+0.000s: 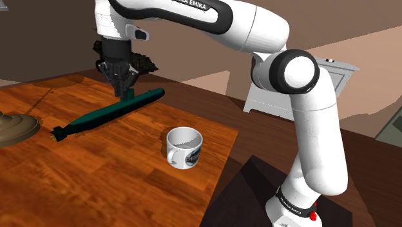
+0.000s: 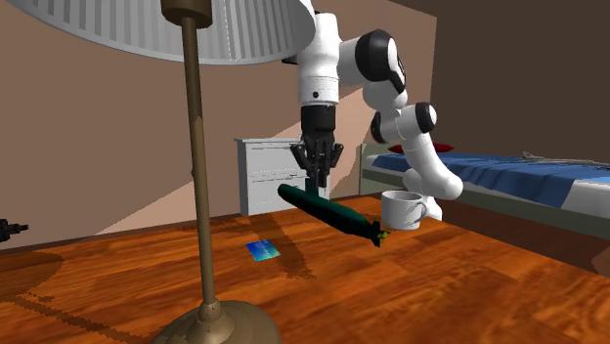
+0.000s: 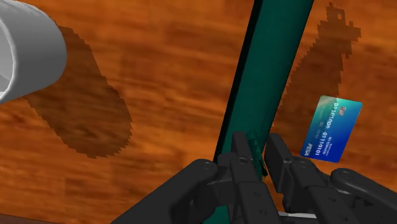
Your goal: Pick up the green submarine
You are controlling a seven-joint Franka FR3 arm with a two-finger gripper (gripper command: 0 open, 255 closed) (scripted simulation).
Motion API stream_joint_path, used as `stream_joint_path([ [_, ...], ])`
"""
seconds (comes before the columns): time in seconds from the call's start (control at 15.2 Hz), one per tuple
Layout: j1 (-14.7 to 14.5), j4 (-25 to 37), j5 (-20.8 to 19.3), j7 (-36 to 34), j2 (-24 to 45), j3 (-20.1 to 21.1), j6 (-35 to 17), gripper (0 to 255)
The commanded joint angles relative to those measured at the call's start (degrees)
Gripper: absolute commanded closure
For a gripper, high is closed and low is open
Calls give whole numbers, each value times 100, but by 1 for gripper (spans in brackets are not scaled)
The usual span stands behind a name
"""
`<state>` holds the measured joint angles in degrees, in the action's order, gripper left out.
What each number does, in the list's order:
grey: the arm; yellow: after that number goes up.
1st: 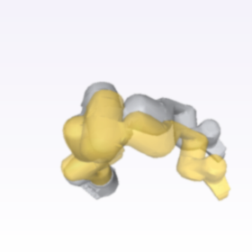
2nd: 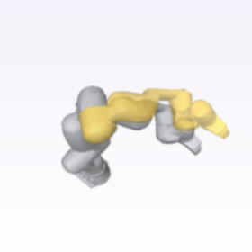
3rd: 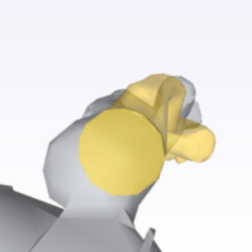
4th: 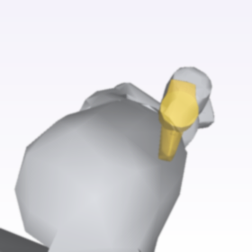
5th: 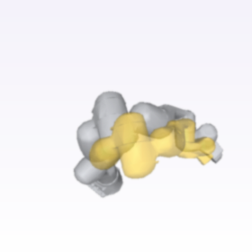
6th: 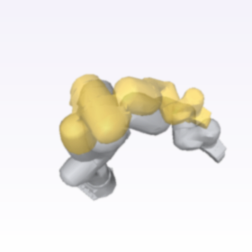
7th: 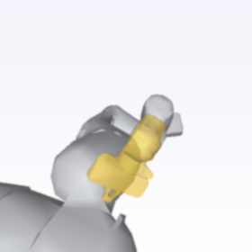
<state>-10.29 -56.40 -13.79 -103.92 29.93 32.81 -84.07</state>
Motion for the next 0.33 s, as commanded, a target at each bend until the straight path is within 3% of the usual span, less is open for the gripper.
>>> stream_joint_path([
  [0.0, -98, 355, -54, 13, 109, -17, 238, 255],
  [0.13, -244, 801, -134, 23, 270, -45, 514, 255],
  [0.26, -258, 839, -139, 25, 284, -50, 536, 255],
])
